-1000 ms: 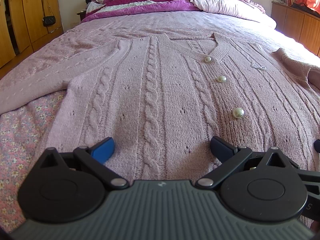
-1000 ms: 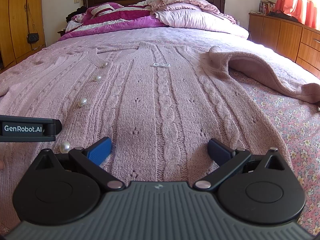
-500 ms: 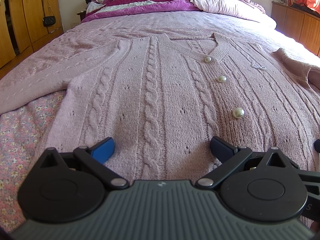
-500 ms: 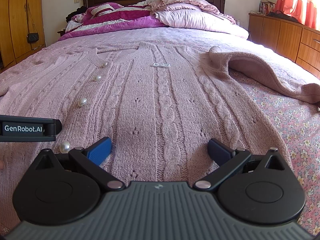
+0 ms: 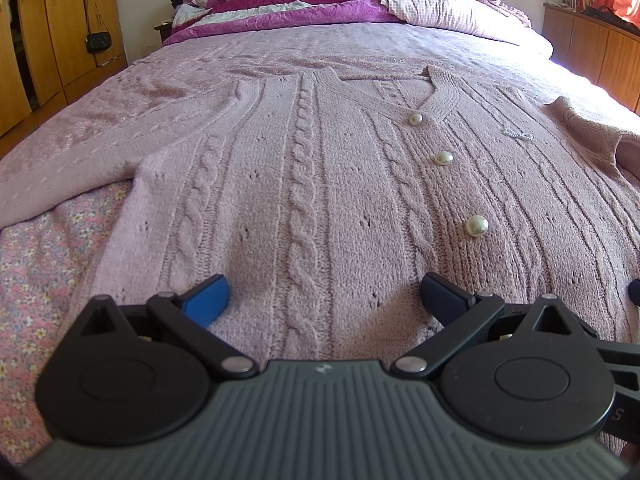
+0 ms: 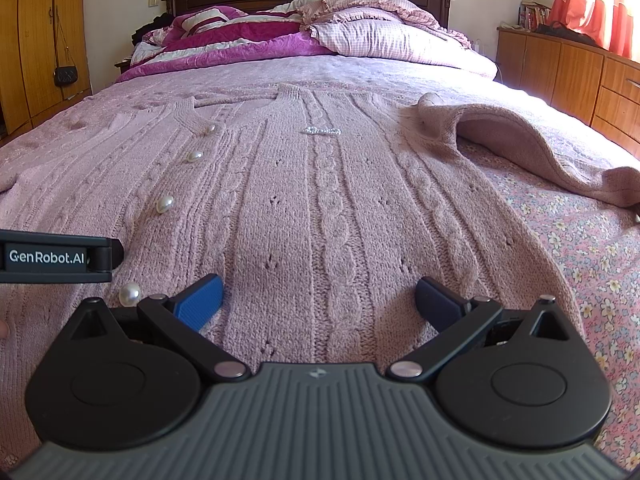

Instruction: Fold small clothes

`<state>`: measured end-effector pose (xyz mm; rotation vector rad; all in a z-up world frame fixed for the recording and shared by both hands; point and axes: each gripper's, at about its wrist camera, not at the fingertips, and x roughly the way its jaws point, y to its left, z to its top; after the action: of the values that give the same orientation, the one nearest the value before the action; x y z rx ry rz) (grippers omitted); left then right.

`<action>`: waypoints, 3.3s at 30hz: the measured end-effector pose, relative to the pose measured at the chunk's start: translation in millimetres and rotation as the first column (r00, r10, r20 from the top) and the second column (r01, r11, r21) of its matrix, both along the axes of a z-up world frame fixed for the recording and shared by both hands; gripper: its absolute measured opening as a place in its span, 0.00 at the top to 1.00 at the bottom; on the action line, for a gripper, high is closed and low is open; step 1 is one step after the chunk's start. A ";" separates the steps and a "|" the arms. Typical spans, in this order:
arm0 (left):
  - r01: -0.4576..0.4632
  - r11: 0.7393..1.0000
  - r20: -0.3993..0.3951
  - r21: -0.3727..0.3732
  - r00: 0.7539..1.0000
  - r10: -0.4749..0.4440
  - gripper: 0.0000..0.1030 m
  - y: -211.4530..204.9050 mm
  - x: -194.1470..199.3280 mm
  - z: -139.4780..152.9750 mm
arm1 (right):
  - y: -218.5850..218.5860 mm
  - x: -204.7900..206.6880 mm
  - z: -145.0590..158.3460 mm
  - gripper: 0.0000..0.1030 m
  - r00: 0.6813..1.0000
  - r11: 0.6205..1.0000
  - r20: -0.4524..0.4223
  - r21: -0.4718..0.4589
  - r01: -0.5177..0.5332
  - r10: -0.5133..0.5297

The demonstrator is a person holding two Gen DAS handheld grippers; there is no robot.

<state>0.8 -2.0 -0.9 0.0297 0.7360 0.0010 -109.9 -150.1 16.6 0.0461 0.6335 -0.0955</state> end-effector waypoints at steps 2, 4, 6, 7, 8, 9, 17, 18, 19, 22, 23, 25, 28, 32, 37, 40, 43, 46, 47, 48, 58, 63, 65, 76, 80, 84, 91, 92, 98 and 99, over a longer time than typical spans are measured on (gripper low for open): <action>0.000 1.000 0.000 0.000 1.000 0.000 0.00 0.0 -0.2 -0.1 | 0.5 -0.5 0.0 0.00 1.000 1.000 0.000 0.000 0.000 0.000; 0.000 1.000 0.000 0.000 1.000 0.000 0.00 0.0 -0.2 -0.1 | 1.1 -1.1 -0.2 0.00 1.000 1.000 0.000 0.000 0.000 0.000; 0.000 1.000 0.000 0.000 1.000 0.000 0.00 0.0 -0.2 -0.1 | 0.3 -0.1 -0.1 0.00 1.000 1.000 0.000 -0.001 0.000 0.000; 0.000 1.000 0.000 0.000 1.000 0.000 0.00 0.0 -0.2 -0.1 | 1.2 -1.1 -0.3 0.00 1.000 1.000 0.000 -0.001 0.000 0.000; 0.000 1.000 0.000 0.000 1.000 0.000 0.00 0.0 -0.1 0.0 | 0.8 -0.6 -0.3 0.00 1.000 1.000 0.001 -0.001 0.000 0.000; 0.000 1.000 0.000 0.000 1.000 0.000 0.00 0.0 -0.2 -0.1 | 0.5 -0.1 -0.2 0.00 1.000 1.000 0.001 -0.001 0.000 0.000; 0.000 1.000 0.000 0.000 1.000 0.000 0.00 0.0 -0.3 -0.1 | 1.9 -1.6 -0.4 0.00 1.000 1.000 0.001 -0.002 0.000 0.000; 0.000 1.000 0.000 0.000 1.000 0.000 0.00 0.0 -0.2 0.0 | 1.8 -1.7 -0.4 0.00 1.000 1.000 0.001 -0.001 0.000 0.000; 0.000 1.000 0.000 0.000 1.000 0.000 0.00 0.0 -0.3 -0.1 | 1.0 -0.7 -0.3 0.00 1.000 1.000 0.001 -0.002 0.000 0.000; 0.000 1.000 0.001 0.000 1.000 0.000 0.00 0.0 -0.2 0.0 | 1.1 -1.0 -0.2 0.00 1.000 1.000 0.002 -0.002 0.001 -0.001; 0.000 1.000 0.000 0.000 1.000 0.000 0.00 0.1 -0.1 0.0 | 1.2 -1.1 -0.2 0.00 1.000 1.000 0.002 -0.002 0.001 -0.001; 0.000 1.000 0.001 0.000 1.000 0.000 0.00 0.0 -0.3 -0.1 | 1.3 -1.3 -0.1 0.00 1.000 1.000 0.002 -0.002 0.001 -0.001; 0.000 1.000 0.000 0.000 1.000 0.000 0.00 0.0 -0.3 -0.1 | 1.6 -1.7 -0.1 0.00 1.000 1.000 0.003 -0.003 0.001 -0.001; -0.001 1.000 0.000 0.000 1.000 0.001 0.00 0.1 -0.2 0.0 | 2.4 -2.6 -0.1 0.00 1.000 1.000 0.002 -0.002 0.001 -0.001; -0.003 1.000 -0.005 -0.006 1.000 0.003 0.00 1.4 0.2 1.0 | -1.6 -4.4 4.1 0.00 1.000 1.000 -0.004 0.006 0.003 -0.003; -0.001 1.000 -0.011 -0.016 1.000 0.001 0.00 3.1 1.1 1.4 | -3.7 -2.7 4.3 0.00 1.000 1.000 -0.006 0.011 0.004 -0.004; 0.009 1.000 -0.014 -0.020 1.000 -0.010 0.00 4.2 1.2 1.5 | -6.7 -1.4 5.2 0.00 1.000 1.000 -0.012 0.018 0.003 -0.003; 0.027 0.999 -0.026 -0.023 0.999 -0.028 0.00 5.2 0.3 3.4 | -10.9 2.6 5.9 0.00 1.000 0.999 -0.015 0.042 -0.005 0.006; 0.029 0.999 -0.036 -0.027 0.999 -0.030 0.00 5.6 0.1 4.8 | -11.9 3.4 6.4 0.00 1.000 0.999 -0.018 0.048 -0.010 0.011; 0.029 0.999 -0.046 -0.031 0.998 -0.031 0.00 6.1 -0.1 6.3 | -12.8 4.3 6.9 0.00 1.000 0.998 -0.023 0.055 -0.014 0.015; 0.017 0.997 -0.086 -0.079 0.996 -0.024 0.00 10.3 -8.0 22.1 | -65.7 -0.1 35.0 0.00 0.999 0.959 0.009 0.279 0.044 -0.048; 0.038 0.994 -0.100 -0.098 0.994 -0.048 0.00 8.3 -5.2 28.1 | -112.7 -0.6 46.4 0.00 0.989 0.925 0.038 0.360 0.121 -0.144; 0.069 0.992 -0.110 -0.105 0.991 -0.080 0.00 5.5 -2.9 31.1 | -133.7 2.4 46.7 0.00 0.983 0.903 0.031 0.402 0.152 -0.179; 0.053 0.991 -0.150 -0.120 0.986 -0.071 0.00 0.9 18.4 33.0 | -242.5 32.4 39.6 0.00 0.941 0.824 -0.041 0.470 0.316 -0.337; 0.049 0.994 -0.170 -0.096 0.983 -0.064 0.00 -1.6 25.6 26.0 | -274.3 41.2 34.1 0.00 0.923 0.813 -0.013 0.467 0.347 -0.386; 0.065 0.997 -0.166 -0.043 0.984 -0.071 0.00 -9.3 28.4 18.7 | -301.8 50.1 25.1 0.00 0.900 0.785 -0.006 0.487 0.384 -0.437; 0.094 0.996 -0.150 -0.007 0.984 -0.094 0.00 -13.4 29.7 13.9 | -334.4 60.4 9.4 0.00 0.875 0.724 0.021 0.572 0.386 -0.484; 0.096 0.995 -0.149 -0.007 0.984 -0.096 0.00 -13.3 30.1 13.6 | -338.4 62.4 8.1 0.00 0.872 0.716 0.026 0.583 0.384 -0.489; 0.095 0.995 -0.142 0.002 0.985 -0.094 0.00 -15.0 29.5 12.0 | -345.0 67.2 4.3 0.03 0.852 0.699 0.057 0.601 0.386 -0.520; 0.095 0.996 -0.142 0.002 0.985 -0.093 0.00 -15.2 29.7 11.9 | -345.2 67.1 4.5 0.10 0.845 0.696 0.055 0.597 0.399 -0.531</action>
<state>30.5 -17.2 11.0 0.0730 0.8762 -0.0889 -42.8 -495.4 21.0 0.8019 0.3873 -0.3953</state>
